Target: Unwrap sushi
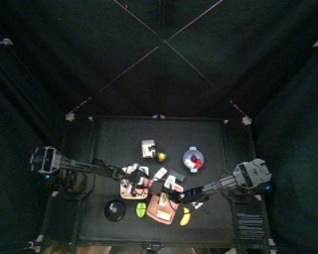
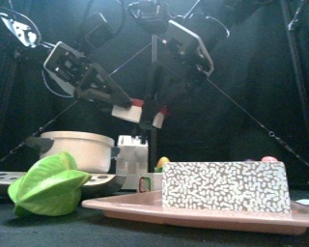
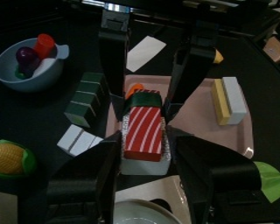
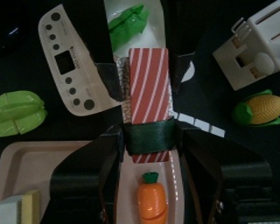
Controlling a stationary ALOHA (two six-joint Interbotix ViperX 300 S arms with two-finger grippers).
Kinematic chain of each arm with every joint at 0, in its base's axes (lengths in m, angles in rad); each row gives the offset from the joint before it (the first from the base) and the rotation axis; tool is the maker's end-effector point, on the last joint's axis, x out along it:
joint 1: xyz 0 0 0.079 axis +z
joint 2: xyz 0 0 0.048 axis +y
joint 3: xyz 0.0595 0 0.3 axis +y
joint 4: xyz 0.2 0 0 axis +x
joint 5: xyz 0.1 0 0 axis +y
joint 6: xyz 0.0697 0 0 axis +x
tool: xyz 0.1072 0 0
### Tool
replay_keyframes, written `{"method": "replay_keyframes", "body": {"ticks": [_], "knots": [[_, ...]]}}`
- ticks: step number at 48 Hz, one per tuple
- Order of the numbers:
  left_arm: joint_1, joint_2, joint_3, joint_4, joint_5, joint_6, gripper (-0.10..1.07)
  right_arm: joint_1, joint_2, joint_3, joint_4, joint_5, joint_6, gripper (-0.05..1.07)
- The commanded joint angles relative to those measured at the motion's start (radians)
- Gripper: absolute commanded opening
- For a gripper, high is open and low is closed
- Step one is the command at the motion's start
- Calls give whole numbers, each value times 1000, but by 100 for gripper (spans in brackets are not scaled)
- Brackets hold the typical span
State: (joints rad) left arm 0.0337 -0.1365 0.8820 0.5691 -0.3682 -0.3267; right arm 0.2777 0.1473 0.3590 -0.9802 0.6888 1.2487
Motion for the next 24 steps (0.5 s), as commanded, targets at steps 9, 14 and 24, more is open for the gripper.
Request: {"method": "replay_keyframes", "body": {"ticks": [9,14,24], "knots": [[3,-37,6,2,-2,-2,69,3,-29,-2,11,5,2,72],[3,-52,17,2,-2,-3,69,5,-38,9,20,5,2,72],[3,-71,37,2,-2,-2,69,18,-57,29,44,14,2,72]]}}
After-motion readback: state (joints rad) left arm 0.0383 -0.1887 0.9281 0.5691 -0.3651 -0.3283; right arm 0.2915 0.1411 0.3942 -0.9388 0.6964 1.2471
